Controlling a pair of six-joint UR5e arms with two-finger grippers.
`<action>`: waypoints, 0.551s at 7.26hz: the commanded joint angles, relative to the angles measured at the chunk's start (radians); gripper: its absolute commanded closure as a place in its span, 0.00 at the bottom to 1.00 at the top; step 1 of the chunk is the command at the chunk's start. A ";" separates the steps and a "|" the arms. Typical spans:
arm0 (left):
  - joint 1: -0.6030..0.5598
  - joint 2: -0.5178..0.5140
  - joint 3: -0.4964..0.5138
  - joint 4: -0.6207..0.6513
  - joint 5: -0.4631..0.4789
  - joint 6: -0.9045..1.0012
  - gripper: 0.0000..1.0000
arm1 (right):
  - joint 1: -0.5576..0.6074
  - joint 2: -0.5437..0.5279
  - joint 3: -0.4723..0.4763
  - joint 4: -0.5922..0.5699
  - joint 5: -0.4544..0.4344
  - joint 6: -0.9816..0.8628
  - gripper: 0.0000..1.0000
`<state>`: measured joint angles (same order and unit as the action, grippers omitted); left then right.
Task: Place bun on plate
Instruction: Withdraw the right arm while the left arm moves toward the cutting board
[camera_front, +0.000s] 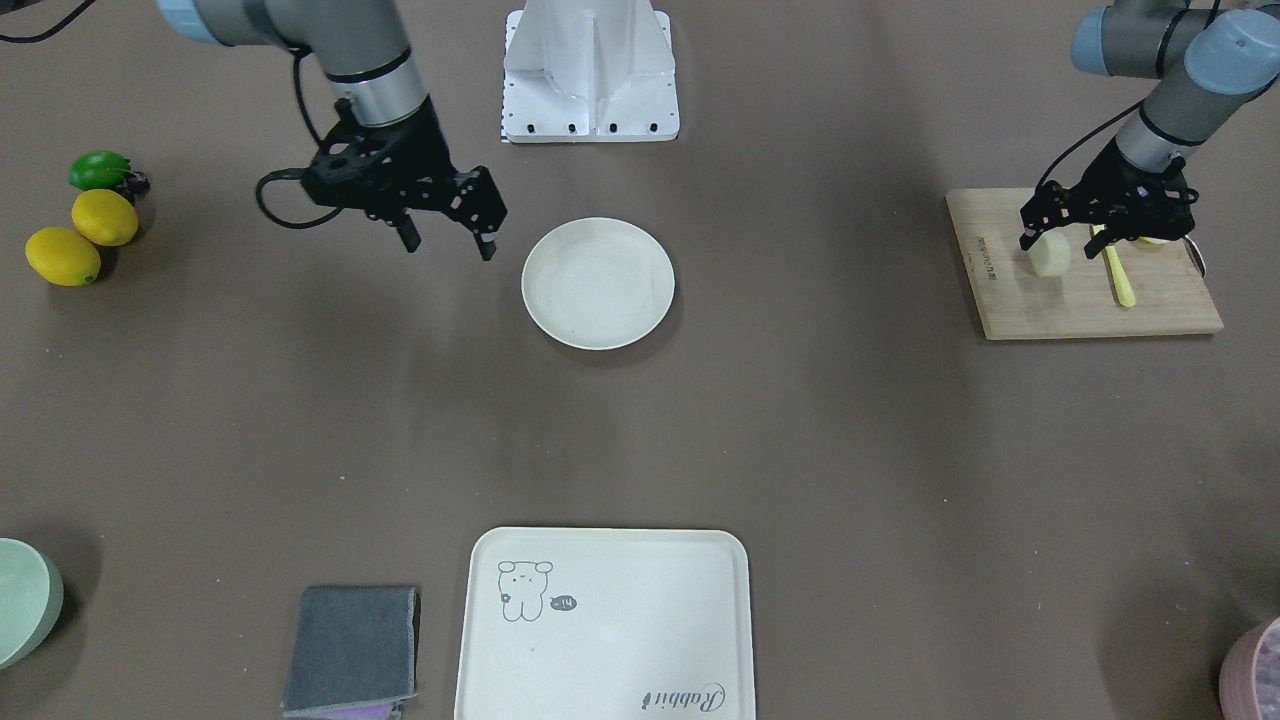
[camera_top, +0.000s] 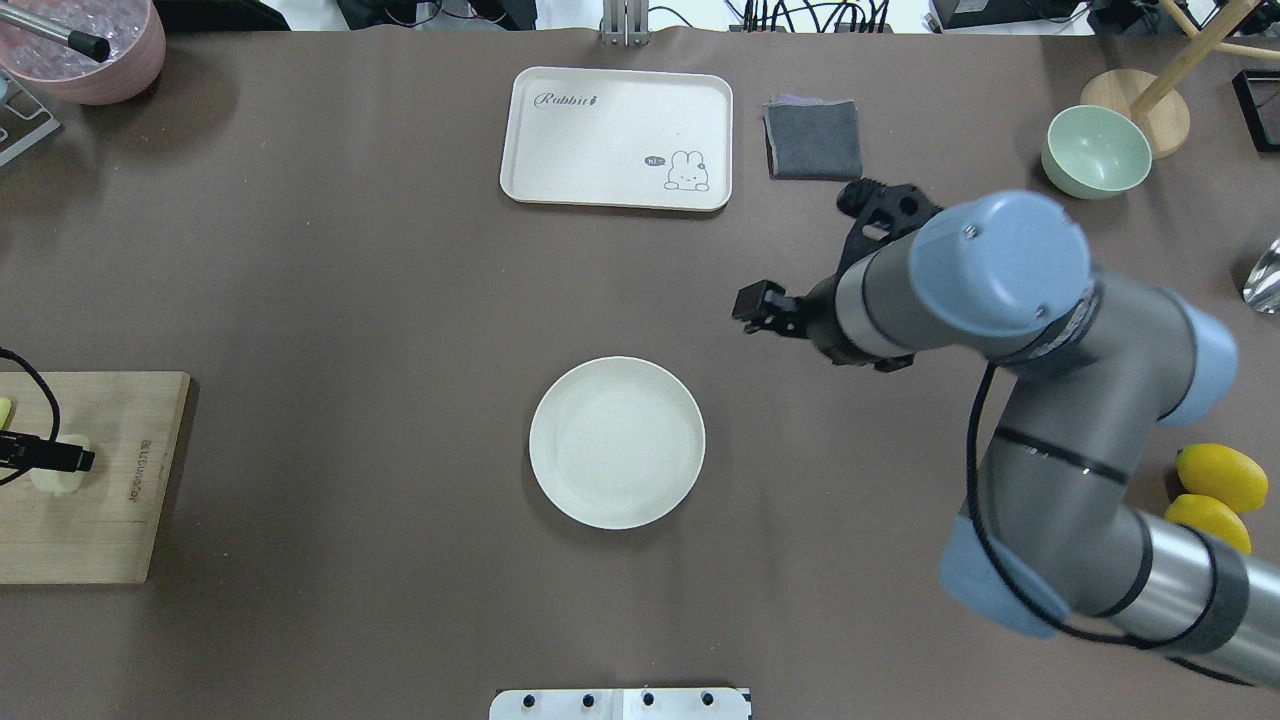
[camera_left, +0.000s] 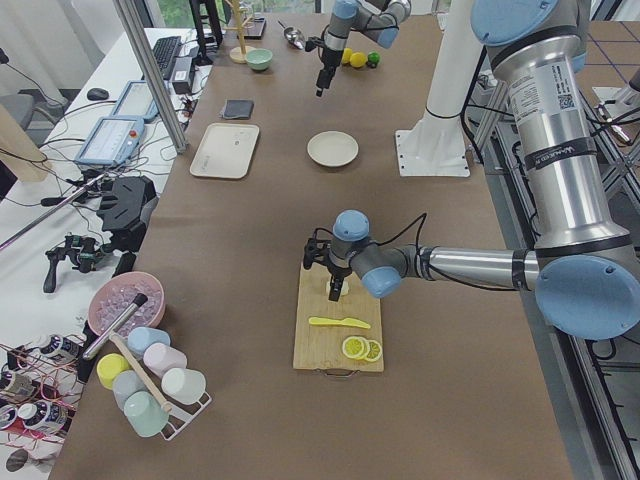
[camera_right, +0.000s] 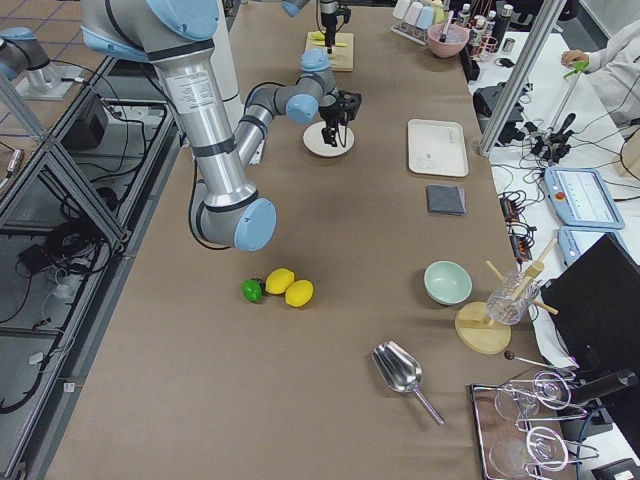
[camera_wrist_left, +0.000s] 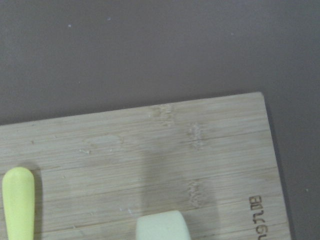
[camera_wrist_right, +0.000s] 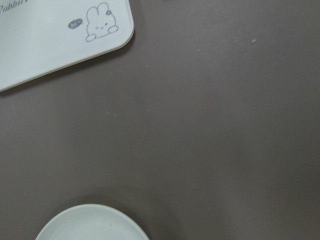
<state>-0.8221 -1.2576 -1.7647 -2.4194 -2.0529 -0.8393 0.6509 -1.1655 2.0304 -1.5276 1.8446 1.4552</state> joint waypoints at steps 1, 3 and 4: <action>0.014 0.004 0.013 -0.018 0.025 -0.007 0.37 | 0.264 -0.093 0.002 -0.016 0.222 -0.281 0.00; 0.014 0.001 0.013 -0.021 0.025 -0.003 0.71 | 0.410 -0.179 0.001 -0.016 0.295 -0.494 0.00; 0.014 -0.008 0.011 -0.027 0.025 -0.006 0.84 | 0.485 -0.221 -0.013 -0.017 0.356 -0.604 0.00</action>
<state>-0.8089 -1.2578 -1.7518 -2.4403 -2.0286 -0.8439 1.0367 -1.3298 2.0280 -1.5433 2.1308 0.9966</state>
